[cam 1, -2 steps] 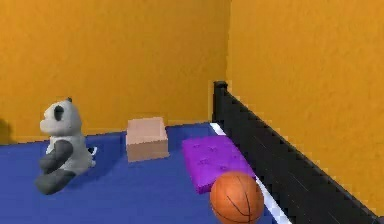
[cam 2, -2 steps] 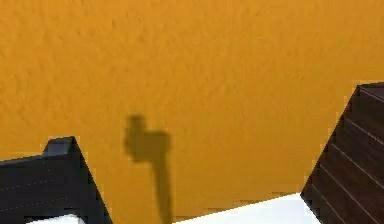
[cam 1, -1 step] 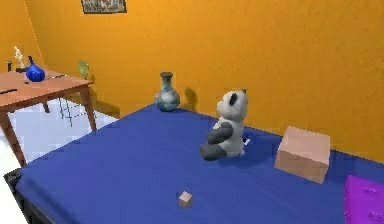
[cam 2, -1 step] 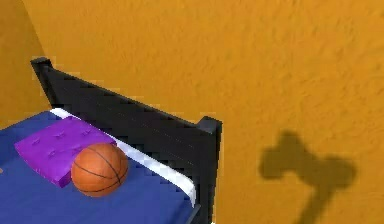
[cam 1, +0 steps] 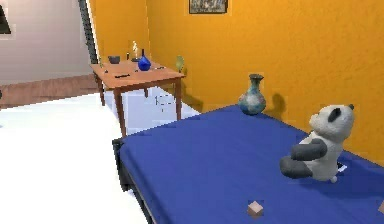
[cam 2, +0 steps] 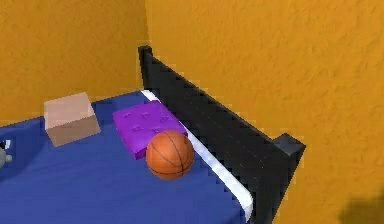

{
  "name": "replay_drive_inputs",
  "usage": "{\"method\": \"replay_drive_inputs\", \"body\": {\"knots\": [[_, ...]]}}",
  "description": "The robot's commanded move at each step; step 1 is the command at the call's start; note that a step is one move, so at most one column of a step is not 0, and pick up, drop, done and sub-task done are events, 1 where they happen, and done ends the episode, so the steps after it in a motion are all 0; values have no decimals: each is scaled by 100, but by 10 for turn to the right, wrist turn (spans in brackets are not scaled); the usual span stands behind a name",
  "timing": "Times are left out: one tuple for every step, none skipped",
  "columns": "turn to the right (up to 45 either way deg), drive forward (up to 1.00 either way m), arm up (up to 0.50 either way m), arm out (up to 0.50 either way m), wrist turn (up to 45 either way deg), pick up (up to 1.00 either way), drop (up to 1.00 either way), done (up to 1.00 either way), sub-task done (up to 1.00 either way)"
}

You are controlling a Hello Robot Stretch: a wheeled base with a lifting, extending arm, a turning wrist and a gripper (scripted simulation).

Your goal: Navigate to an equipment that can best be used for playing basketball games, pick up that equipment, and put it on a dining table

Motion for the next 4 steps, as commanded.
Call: {"method": "replay_drive_inputs", "body": {"knots": [[0,0,50,0,0,0,0,0,0],[0,0,30,0,0,0,0,0,0],[0,0,0,30,0,0,0,0,0],[0,0,0,0,450,0,0,0,0]]}}
